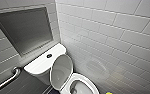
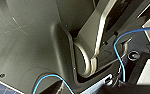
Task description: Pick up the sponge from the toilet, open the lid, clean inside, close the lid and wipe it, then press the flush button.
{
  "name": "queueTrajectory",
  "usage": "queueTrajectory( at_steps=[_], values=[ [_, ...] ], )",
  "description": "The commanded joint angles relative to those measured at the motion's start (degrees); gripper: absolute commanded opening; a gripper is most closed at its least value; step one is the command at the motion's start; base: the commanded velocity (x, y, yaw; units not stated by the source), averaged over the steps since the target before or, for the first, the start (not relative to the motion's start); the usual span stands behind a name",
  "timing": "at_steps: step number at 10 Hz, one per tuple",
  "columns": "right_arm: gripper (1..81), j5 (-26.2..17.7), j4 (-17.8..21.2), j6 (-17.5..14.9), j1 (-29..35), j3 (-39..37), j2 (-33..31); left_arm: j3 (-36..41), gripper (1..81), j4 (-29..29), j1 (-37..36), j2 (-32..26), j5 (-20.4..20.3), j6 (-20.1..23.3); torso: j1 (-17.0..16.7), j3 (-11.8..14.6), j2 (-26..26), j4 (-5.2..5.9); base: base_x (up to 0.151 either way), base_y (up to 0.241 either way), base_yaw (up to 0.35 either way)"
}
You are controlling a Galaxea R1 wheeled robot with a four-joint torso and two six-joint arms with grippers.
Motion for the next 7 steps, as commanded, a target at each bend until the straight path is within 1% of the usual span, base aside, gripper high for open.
queueTrajectory(
  at_steps=[1, 2, 4, 7],
  values=[
    [1.0, -7.63, 0.15, 0.43, 9.32, -4.37, 3.68, 0.09, 81.1, 0.53, 0.81, 0.04, 1.82, 0.18, 0.00, 0.00, 0.00, 0.00, 0.000, 0.000, 0.000],
    [1.0, -9.90, 0.24, 0.43, 11.26, -5.59, 5.44, 0.09, 81.1, 0.61, 0.82, 0.31, 1.82, 0.18, 0.00, 0.00, 0.00, 0.00, 0.000, 0.000, 0.000],
    [1.0, -12.98, 0.41, 0.43, 15.72, -7.09, 7.45, -1.31, 81.1, 0.61, 0.73, 1.36, 1.82, 0.18, 0.00, 0.00, 0.00, 0.00, 0.000, 0.000, 0.000],
    [1.0, -16.33, 0.58, 0.52, 20.83, -9.19, 11.66, -4.39, 81.1, 0.53, 0.91, 3.38, 1.82, 0.18, 0.00, 0.00, 0.00, 0.00, 0.000, 0.000, 0.000]
  ],
)
